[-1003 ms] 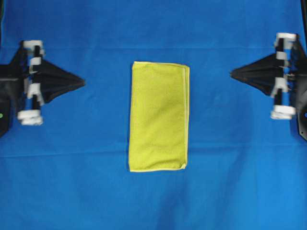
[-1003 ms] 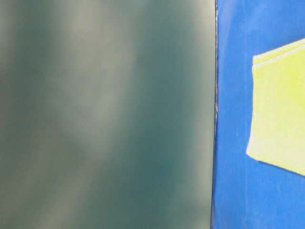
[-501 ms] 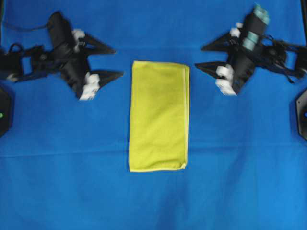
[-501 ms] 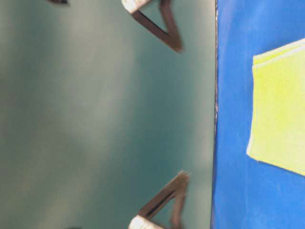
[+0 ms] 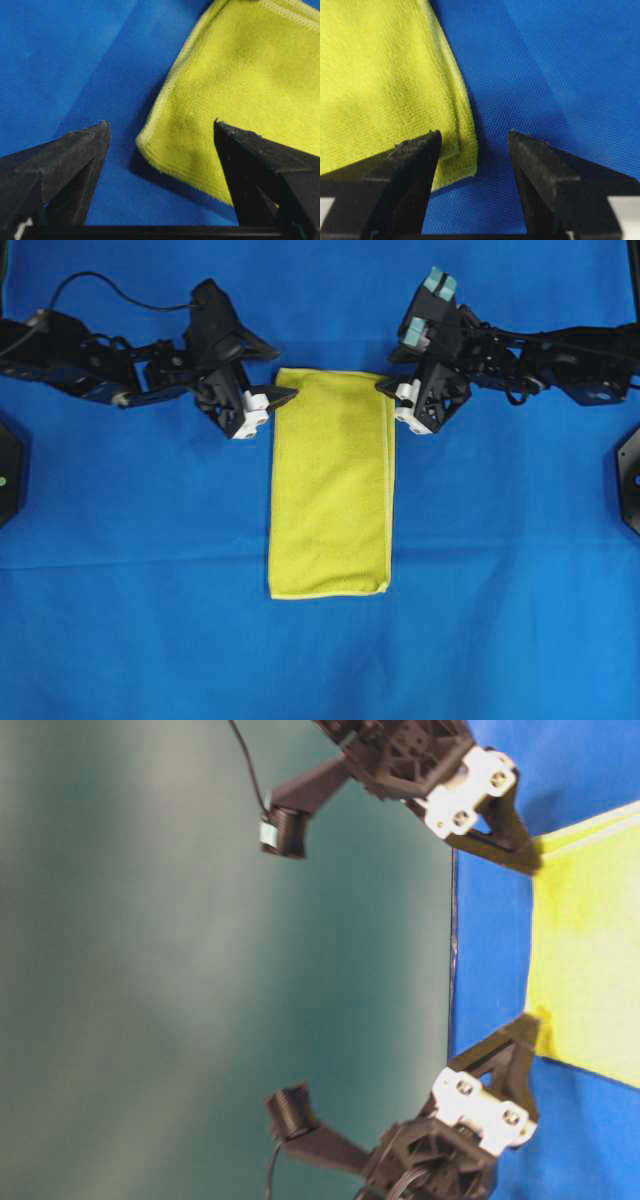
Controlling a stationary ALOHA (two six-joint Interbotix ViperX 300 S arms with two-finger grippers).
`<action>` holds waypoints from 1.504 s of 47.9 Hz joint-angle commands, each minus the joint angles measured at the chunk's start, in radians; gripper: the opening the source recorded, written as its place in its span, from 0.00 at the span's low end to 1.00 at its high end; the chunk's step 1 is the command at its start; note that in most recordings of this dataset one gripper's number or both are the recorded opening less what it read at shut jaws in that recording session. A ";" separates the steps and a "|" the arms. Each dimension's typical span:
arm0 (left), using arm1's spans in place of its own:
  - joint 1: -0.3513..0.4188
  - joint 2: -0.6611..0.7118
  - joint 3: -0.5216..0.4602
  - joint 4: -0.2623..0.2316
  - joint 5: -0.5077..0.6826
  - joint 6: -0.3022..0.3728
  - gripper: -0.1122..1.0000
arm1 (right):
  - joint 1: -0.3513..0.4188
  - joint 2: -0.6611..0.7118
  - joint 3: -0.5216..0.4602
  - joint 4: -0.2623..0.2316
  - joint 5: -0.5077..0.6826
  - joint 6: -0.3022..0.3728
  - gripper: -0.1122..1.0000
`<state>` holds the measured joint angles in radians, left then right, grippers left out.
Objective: Fold a vertical towel.
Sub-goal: 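Lower both grippers and pinch the towel's top left and right corners, then lift the top edge and carry it down over the towel's bottom half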
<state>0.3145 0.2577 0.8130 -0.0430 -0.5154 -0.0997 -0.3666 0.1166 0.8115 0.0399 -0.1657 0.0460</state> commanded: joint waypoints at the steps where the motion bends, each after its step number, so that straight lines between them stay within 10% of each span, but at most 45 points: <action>1: 0.006 0.011 -0.032 -0.002 -0.009 0.000 0.82 | 0.002 0.003 -0.026 0.000 -0.008 -0.002 0.64; 14: 0.011 0.034 -0.037 -0.002 0.000 0.000 0.72 | 0.003 0.008 -0.028 -0.003 -0.003 -0.005 0.60; 27: 0.011 0.035 -0.048 0.000 0.032 0.000 0.14 | 0.012 0.009 -0.028 -0.028 -0.009 -0.008 0.13; 72: 0.095 -0.012 -0.106 0.003 0.058 0.044 0.13 | -0.101 -0.037 -0.038 -0.051 -0.025 -0.014 0.13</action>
<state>0.4096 0.2638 0.7225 -0.0414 -0.4556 -0.0568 -0.4587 0.1058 0.7931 -0.0015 -0.1825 0.0353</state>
